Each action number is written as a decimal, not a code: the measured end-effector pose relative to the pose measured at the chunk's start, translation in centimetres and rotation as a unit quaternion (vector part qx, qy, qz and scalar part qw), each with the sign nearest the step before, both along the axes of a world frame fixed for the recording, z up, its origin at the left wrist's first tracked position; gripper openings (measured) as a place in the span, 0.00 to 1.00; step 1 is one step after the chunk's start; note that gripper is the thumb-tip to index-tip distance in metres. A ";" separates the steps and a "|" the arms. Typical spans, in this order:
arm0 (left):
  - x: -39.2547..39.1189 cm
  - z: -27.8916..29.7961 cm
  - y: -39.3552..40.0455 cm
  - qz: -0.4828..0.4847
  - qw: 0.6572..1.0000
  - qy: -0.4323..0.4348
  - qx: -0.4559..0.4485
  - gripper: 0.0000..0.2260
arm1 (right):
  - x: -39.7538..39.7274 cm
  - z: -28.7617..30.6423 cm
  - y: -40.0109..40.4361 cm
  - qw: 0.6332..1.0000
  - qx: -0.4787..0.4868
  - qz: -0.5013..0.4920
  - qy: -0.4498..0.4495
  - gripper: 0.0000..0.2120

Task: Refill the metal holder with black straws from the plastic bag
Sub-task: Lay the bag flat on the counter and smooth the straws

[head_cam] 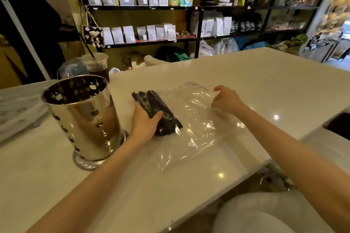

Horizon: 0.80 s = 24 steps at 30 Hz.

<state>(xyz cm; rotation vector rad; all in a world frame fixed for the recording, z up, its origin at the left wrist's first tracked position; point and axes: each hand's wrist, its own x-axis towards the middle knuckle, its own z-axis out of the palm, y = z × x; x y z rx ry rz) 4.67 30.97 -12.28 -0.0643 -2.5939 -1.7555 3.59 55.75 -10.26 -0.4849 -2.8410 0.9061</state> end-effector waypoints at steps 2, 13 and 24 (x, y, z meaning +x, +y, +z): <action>0.3 0.0 -0.6 -0.006 0.997 0.029 -0.071 0.33 | 0.9 -0.5 -1.5 0.990 0.132 0.026 0.044 0.33; 3.5 -2.2 -3.8 -0.190 0.914 0.203 -0.296 0.20 | 8.9 -3.6 -11.7 0.905 0.032 0.398 0.146 0.12; 2.9 -3.8 -4.0 -0.217 0.883 0.234 -0.344 0.22 | 10.1 -4.6 -12.7 0.889 0.130 0.415 0.143 0.17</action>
